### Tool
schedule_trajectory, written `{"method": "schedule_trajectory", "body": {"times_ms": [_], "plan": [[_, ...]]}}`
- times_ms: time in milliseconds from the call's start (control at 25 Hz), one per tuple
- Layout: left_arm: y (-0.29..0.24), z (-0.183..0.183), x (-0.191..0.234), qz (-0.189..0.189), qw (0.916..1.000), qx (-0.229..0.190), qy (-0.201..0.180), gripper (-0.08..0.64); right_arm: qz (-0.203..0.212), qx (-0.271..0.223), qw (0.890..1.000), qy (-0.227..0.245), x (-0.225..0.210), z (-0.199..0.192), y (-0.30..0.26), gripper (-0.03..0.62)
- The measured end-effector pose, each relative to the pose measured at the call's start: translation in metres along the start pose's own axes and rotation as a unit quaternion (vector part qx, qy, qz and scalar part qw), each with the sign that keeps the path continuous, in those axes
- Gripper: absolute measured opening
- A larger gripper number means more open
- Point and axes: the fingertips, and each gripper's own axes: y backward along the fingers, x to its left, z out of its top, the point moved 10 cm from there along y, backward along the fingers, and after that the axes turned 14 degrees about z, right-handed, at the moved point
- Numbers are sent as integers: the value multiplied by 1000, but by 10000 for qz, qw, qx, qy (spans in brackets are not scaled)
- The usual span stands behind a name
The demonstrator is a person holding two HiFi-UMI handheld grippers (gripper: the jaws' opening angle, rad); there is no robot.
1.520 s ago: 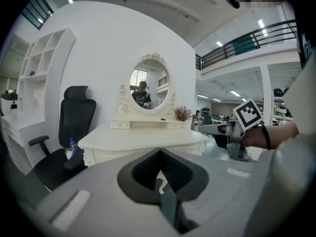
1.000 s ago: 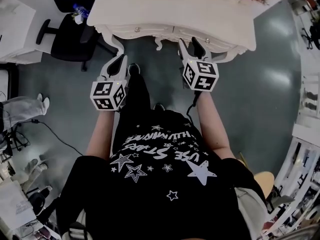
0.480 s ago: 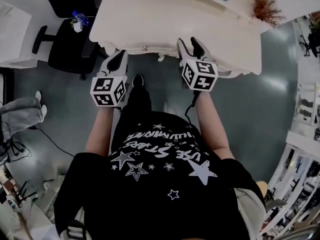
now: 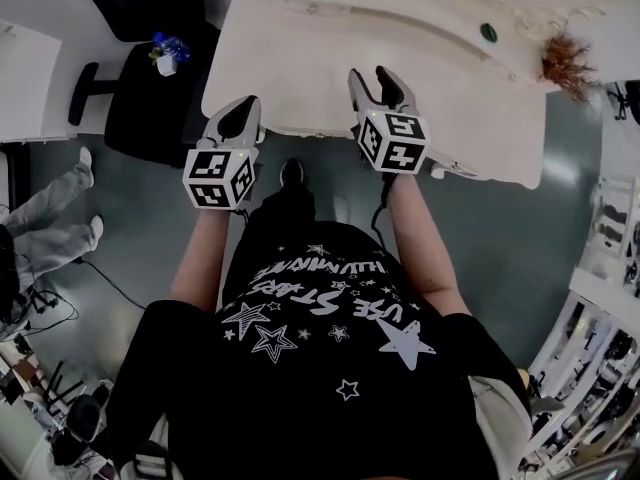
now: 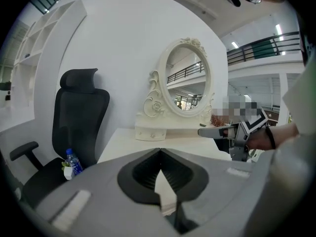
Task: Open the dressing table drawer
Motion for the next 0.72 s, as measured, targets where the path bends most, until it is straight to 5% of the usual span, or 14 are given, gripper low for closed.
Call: {"method": "schedule_trajectory", "body": {"times_ms": [720], "plan": [[-107,27,82,-313,9990,309,66,0,-306,923,9952,104,-13,21,-182,199]]}}
